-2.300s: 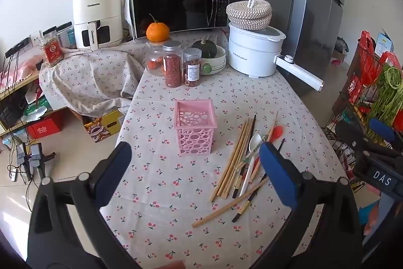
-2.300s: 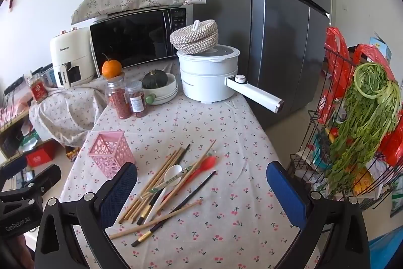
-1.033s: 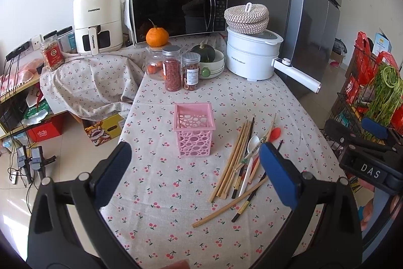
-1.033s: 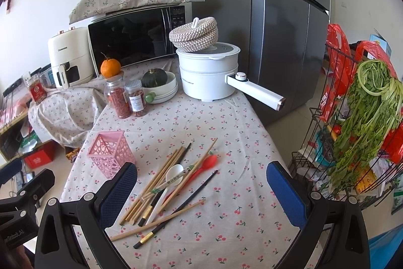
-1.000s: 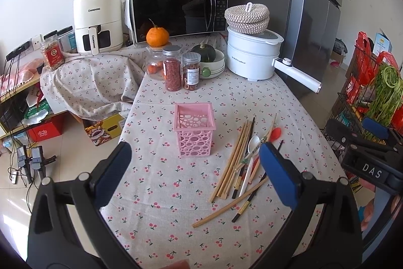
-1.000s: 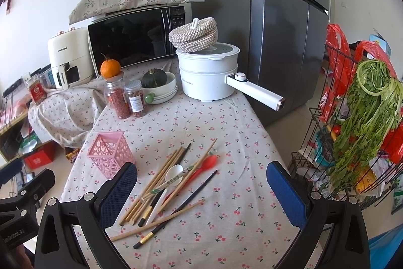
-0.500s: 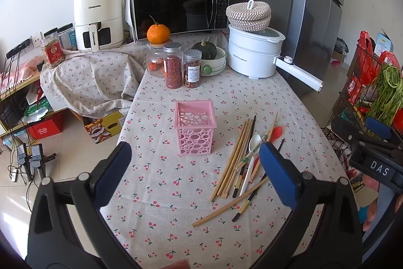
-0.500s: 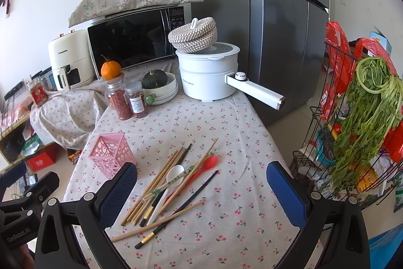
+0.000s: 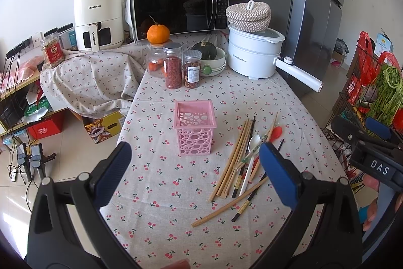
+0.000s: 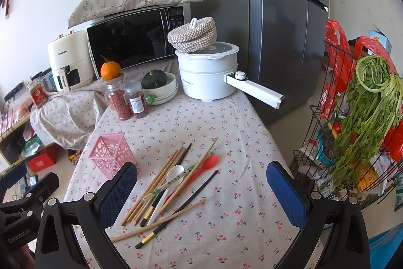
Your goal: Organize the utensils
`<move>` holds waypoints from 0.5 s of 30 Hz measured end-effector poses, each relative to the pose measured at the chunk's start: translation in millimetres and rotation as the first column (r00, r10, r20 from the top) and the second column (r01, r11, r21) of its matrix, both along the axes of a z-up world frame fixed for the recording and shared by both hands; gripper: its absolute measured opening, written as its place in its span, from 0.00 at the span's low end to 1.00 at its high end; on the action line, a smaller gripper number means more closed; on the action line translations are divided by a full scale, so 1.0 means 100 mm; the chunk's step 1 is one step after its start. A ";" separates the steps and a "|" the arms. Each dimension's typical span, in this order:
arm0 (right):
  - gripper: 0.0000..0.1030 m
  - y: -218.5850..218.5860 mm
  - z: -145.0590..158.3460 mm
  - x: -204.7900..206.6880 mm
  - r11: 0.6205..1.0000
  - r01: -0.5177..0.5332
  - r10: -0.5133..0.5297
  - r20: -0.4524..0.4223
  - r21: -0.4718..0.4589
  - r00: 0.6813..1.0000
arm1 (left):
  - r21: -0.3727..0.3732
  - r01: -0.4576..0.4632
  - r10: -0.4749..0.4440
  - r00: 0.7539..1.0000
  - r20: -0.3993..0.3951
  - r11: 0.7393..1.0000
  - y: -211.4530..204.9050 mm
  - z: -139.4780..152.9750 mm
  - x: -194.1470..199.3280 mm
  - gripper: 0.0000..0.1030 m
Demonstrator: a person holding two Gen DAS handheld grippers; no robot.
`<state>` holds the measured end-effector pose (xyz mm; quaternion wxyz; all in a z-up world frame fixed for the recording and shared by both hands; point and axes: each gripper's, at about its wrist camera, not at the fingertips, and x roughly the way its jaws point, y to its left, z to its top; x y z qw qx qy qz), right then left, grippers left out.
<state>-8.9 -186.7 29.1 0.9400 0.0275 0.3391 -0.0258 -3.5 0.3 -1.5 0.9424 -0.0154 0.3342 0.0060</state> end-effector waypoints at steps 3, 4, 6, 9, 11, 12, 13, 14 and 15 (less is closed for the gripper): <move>1.00 0.00 0.00 0.00 1.000 0.001 -0.001 0.000 0.000 1.000 | 0.003 0.000 0.000 1.000 0.000 1.000 0.00 0.00 0.00 0.98; 1.00 -0.01 0.00 0.00 1.000 0.001 -0.001 0.000 0.001 1.000 | 0.003 0.001 -0.001 1.000 0.000 1.000 0.00 0.00 0.00 0.98; 1.00 -0.01 0.00 0.00 1.000 0.001 -0.001 -0.001 0.002 1.000 | 0.002 0.000 0.000 1.000 0.000 1.000 0.00 0.00 0.00 0.98; 1.00 -0.01 0.00 0.00 1.000 -0.001 0.001 -0.001 0.002 1.000 | 0.002 0.000 0.000 1.000 0.000 1.000 0.00 0.00 0.00 0.98; 1.00 0.00 -0.01 0.00 1.000 -0.001 0.001 -0.003 0.004 1.000 | 0.002 0.000 0.000 1.000 0.000 1.000 -0.01 0.00 0.00 0.98; 1.00 0.01 -0.01 0.00 1.000 -0.001 0.001 -0.005 0.005 1.000 | 0.000 0.000 0.000 1.000 0.000 1.000 -0.01 0.00 0.00 0.98; 1.00 0.01 -0.01 -0.01 1.000 -0.001 0.001 -0.006 0.005 1.000 | 0.000 0.001 -0.001 1.000 0.000 1.000 -0.01 0.00 0.00 0.98; 1.00 0.00 -0.02 0.00 1.000 0.000 0.001 -0.007 0.007 1.000 | -0.002 0.002 -0.002 1.000 0.000 1.000 -0.01 0.00 0.00 0.98; 1.00 0.01 -0.02 0.00 1.000 0.000 0.000 -0.007 0.007 1.000 | -0.003 0.002 -0.002 1.000 0.000 1.000 -0.01 0.00 0.00 0.98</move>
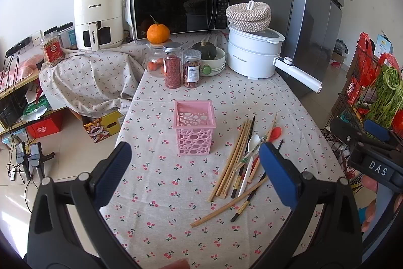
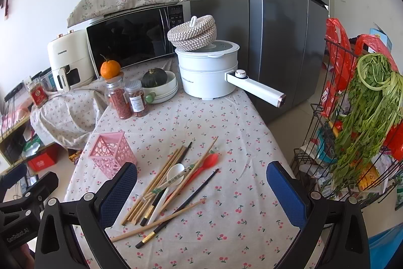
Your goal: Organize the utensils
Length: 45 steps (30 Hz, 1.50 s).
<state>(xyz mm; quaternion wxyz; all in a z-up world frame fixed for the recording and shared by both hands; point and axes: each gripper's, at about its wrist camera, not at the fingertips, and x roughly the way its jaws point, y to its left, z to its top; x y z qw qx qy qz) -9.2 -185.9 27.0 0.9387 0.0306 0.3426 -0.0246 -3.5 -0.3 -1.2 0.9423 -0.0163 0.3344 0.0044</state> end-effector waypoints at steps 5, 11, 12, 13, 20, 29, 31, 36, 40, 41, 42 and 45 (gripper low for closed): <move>1.00 -0.01 -0.01 0.01 1.000 0.000 0.000 -0.002 0.002 1.000 | 0.001 0.001 -0.001 1.000 -0.001 1.000 -0.01 0.00 0.01 0.98; 1.00 -0.01 -0.01 0.01 1.000 0.000 0.000 -0.005 0.004 1.000 | 0.005 0.000 0.000 1.000 -0.001 1.000 -0.02 0.00 0.01 0.98; 1.00 -0.01 -0.01 0.01 1.000 0.000 0.000 -0.006 0.004 1.000 | 0.007 0.000 0.000 1.000 -0.002 1.000 -0.03 0.00 0.02 0.98; 1.00 -0.01 -0.01 0.01 1.000 0.001 0.000 -0.006 0.005 1.000 | 0.009 -0.001 0.001 1.000 -0.002 1.000 -0.03 0.00 0.02 0.98; 1.00 -0.01 -0.01 0.02 1.000 0.000 0.000 -0.006 0.005 1.000 | 0.014 -0.001 0.002 1.000 -0.001 1.000 -0.03 0.00 0.03 0.98; 1.00 -0.01 -0.04 0.04 1.000 0.003 -0.002 -0.018 0.007 1.000 | 0.013 0.000 0.000 1.000 0.002 1.000 -0.01 -0.01 0.03 0.98; 1.00 -0.01 -0.05 0.05 1.000 -0.005 0.005 -0.025 0.004 1.000 | 0.013 0.001 -0.001 1.000 0.001 1.000 -0.01 -0.01 0.04 0.98; 1.00 -0.05 -0.11 0.13 0.999 -0.025 0.027 -0.071 0.024 0.997 | 0.034 0.006 -0.006 1.000 0.003 0.999 -0.03 -0.03 0.05 0.98; 1.00 -0.13 -0.17 0.22 0.998 -0.029 0.035 -0.107 0.058 0.994 | 0.040 0.041 -0.041 0.999 -0.004 0.998 -0.07 -0.08 0.12 0.98; 1.00 -0.16 -0.18 0.25 0.997 -0.030 0.039 -0.118 0.071 0.992 | 0.035 0.057 -0.056 0.998 -0.016 0.998 -0.07 -0.10 0.16 0.98; 1.00 -0.19 -0.20 0.28 0.996 -0.029 0.040 -0.132 0.086 0.991 | 0.028 0.069 -0.068 0.997 -0.032 0.997 -0.08 -0.13 0.20 0.98; 1.00 -0.29 -0.27 0.44 0.991 -0.015 0.040 -0.185 0.135 0.982 | -0.007 0.109 -0.110 0.989 -0.095 0.994 -0.11 -0.20 0.37 0.98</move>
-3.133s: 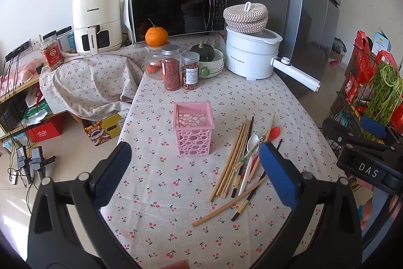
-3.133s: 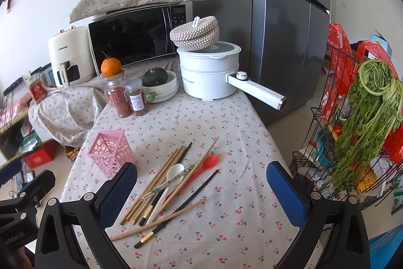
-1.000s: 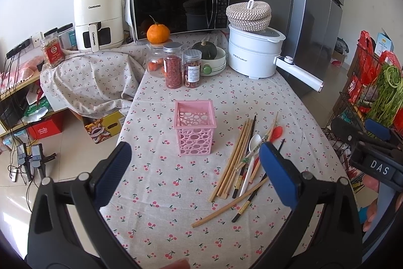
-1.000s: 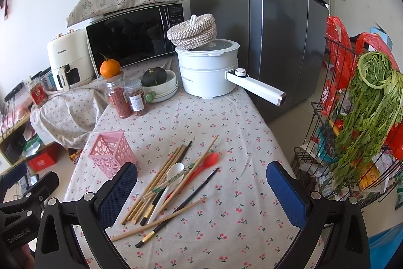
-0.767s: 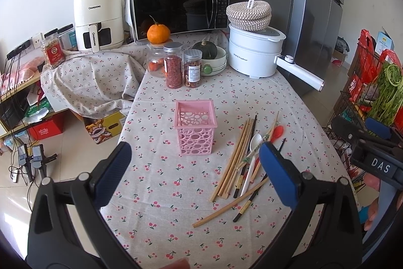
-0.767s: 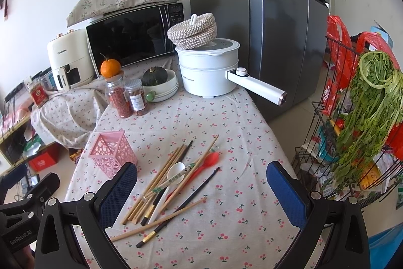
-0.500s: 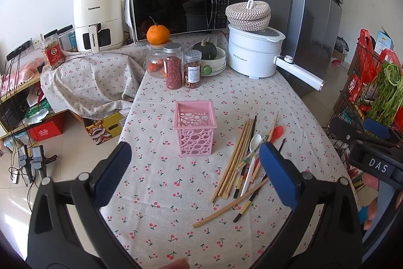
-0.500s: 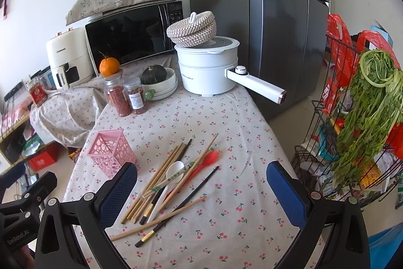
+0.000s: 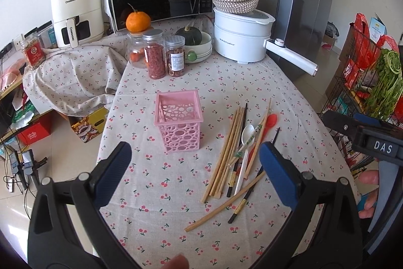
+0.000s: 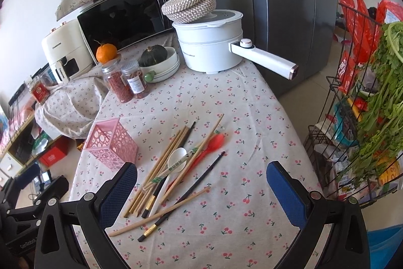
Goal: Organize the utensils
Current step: 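Lower the left tool onto the chopstick pile and grasp a wooden chopstick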
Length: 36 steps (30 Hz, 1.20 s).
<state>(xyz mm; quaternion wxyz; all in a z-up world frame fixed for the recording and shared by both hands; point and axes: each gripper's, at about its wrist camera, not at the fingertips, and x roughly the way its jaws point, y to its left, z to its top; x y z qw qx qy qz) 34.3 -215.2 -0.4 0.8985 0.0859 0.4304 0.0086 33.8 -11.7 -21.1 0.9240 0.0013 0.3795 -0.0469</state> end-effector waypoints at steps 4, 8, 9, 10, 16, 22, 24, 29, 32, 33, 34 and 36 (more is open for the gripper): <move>1.00 -0.12 -0.14 0.25 0.999 -0.003 0.008 -0.116 0.040 0.993 | -0.007 0.079 -0.080 0.994 -0.077 0.997 -0.14 -0.07 0.20 0.98; 1.00 -0.33 -0.30 0.45 0.999 0.045 -0.040 -0.198 0.024 0.979 | -0.113 0.177 -0.194 0.969 -0.156 0.978 -0.31 -0.12 0.43 0.98; 1.00 -0.40 -0.35 0.48 0.998 0.063 -0.056 -0.216 0.023 0.975 | -0.124 0.193 -0.213 0.961 -0.175 0.973 -0.36 -0.14 0.50 0.96; 1.00 -0.47 -0.40 0.50 0.996 0.082 -0.074 -0.234 0.021 0.969 | -0.126 0.209 -0.231 0.953 -0.195 0.970 -0.42 -0.17 0.57 0.93; 0.99 -0.81 -0.66 0.54 0.989 0.139 -0.119 -0.301 0.046 0.946 | -0.081 0.233 -0.247 0.919 -0.308 0.969 -0.79 -0.43 1.07 0.59; 0.99 -0.91 -0.80 0.59 0.987 0.149 -0.120 -0.333 0.063 0.935 | -0.009 0.198 -0.182 0.882 -0.435 0.980 -1.02 -0.85 1.64 0.19; 0.99 -0.92 -0.80 0.60 0.988 0.141 -0.115 -0.332 0.056 0.936 | -0.004 0.178 -0.160 0.868 -0.469 0.984 -1.03 -0.97 1.75 0.17; 0.99 -0.98 -0.78 0.61 0.988 0.139 -0.108 -0.325 0.075 0.940 | 0.061 0.178 -0.124 0.856 -0.502 0.982 -1.06 -1.14 1.91 0.15; 0.99 -0.99 -0.80 0.62 0.985 0.142 -0.102 -0.335 0.095 0.937 | 0.061 0.174 -0.115 0.839 -0.532 0.983 -1.06 -1.26 1.97 0.15; 0.99 -1.00 -0.81 0.63 0.985 0.142 -0.100 -0.338 0.102 0.936 | 0.067 0.170 -0.108 0.836 -0.538 0.983 -1.06 -1.28 1.98 0.15; 0.99 -1.00 -0.81 0.63 0.984 0.143 -0.099 -0.340 0.105 0.935 | 0.072 0.169 -0.103 0.834 -0.541 0.983 -1.06 -1.30 1.99 0.15; 0.99 -0.98 -0.81 0.64 0.985 0.140 -0.098 -0.339 0.102 0.935 | 0.076 0.166 -0.100 0.838 -0.537 0.983 -1.04 -1.31 2.01 0.15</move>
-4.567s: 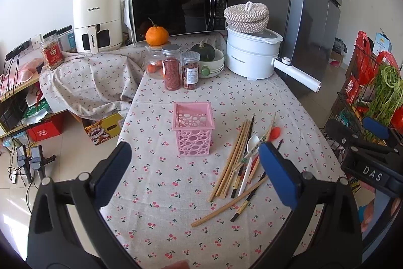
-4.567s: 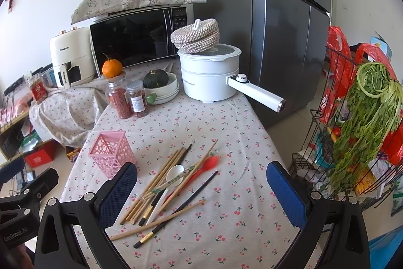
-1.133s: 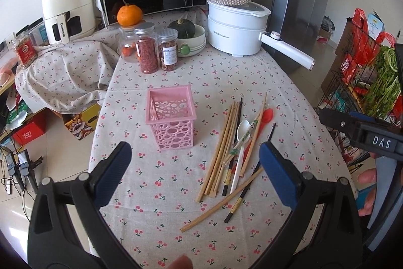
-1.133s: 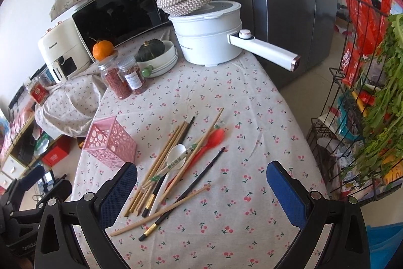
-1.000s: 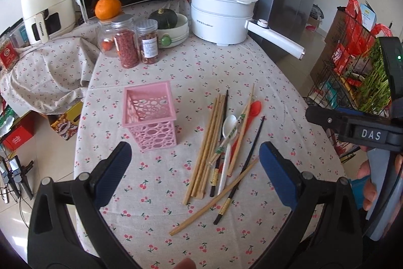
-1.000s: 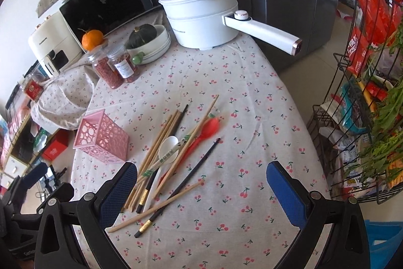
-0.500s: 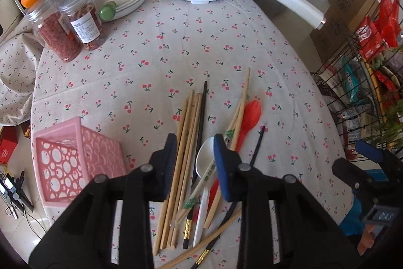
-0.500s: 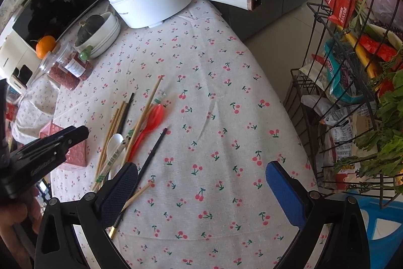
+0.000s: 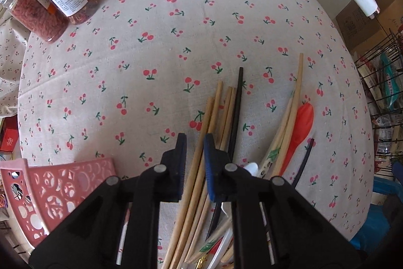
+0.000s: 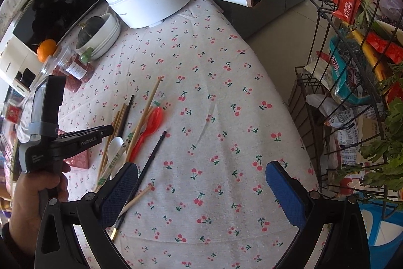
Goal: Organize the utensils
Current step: 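Lower the left tool onto the chopstick pile and grasp a wooden chopstick, then grasp a black chopstick with the right tool while the left holds the wooden chopstick raised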
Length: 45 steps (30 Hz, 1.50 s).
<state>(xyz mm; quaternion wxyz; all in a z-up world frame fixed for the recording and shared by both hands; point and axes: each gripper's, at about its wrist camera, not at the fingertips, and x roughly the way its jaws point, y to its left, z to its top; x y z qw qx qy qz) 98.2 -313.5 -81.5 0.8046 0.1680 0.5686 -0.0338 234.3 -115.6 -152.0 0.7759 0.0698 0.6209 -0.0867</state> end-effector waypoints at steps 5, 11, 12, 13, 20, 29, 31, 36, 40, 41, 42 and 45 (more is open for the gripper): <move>0.99 0.04 -0.05 0.02 1.000 -0.009 0.009 -0.017 -0.004 1.000 | 0.033 -0.002 0.003 1.000 -0.027 0.999 0.01 -0.11 0.06 0.15; 0.99 0.09 -0.17 0.01 0.999 -0.019 0.021 -0.052 0.026 0.998 | -0.006 -0.003 0.003 1.000 -0.001 1.000 0.09 -0.17 0.05 0.08; 0.99 0.12 -0.21 0.02 0.999 -0.026 0.029 -0.065 0.035 0.997 | -0.005 0.000 0.000 1.000 0.006 1.000 0.10 -0.17 0.04 0.08; 0.99 0.15 -0.26 0.02 0.998 -0.037 0.040 -0.081 0.049 0.996 | -0.010 0.004 -0.004 1.000 0.018 1.000 0.10 -0.14 0.00 0.07; 0.76 0.38 -0.62 0.02 0.972 -0.059 0.102 -0.179 0.228 0.979 | -0.066 0.075 -0.063 0.984 0.167 0.995 0.13 0.37 -0.42 0.07; 0.52 0.62 -0.78 0.03 0.938 -0.023 0.103 -0.213 0.345 0.972 | -0.151 0.135 -0.080 0.942 0.325 0.979 0.54 0.97 -0.97 0.06; 0.49 0.69 -0.79 0.04 0.939 -0.022 0.100 -0.211 0.344 0.972 | -0.173 0.137 -0.071 0.937 0.343 0.975 0.64 1.05 -1.07 0.06; 0.42 0.96 -0.73 0.07 0.967 -0.089 0.135 -0.182 0.240 0.974 | -0.247 0.114 -0.014 0.927 0.374 0.962 0.97 1.14 -1.29 0.06; 0.29 1.16 -0.70 0.09 0.981 -0.164 0.179 -0.159 0.105 0.971 | -0.324 0.076 0.051 0.929 0.367 0.943 1.21 1.17 -1.37 0.06; 0.19 1.16 -0.69 0.05 0.981 -0.180 0.189 -0.157 0.070 0.969 | -0.338 0.071 0.059 0.930 0.362 0.939 1.25 1.17 -1.38 0.06; 0.09 1.17 -0.69 0.05 0.980 -0.192 0.197 -0.158 0.041 0.968 | -0.345 0.072 0.061 0.931 0.360 0.936 1.28 1.17 -1.39 0.06; 0.03 1.04 -0.71 0.07 0.982 -0.178 0.187 -0.164 0.067 0.968 | -0.371 0.072 0.069 0.932 0.355 0.926 1.35 1.17 -1.43 0.06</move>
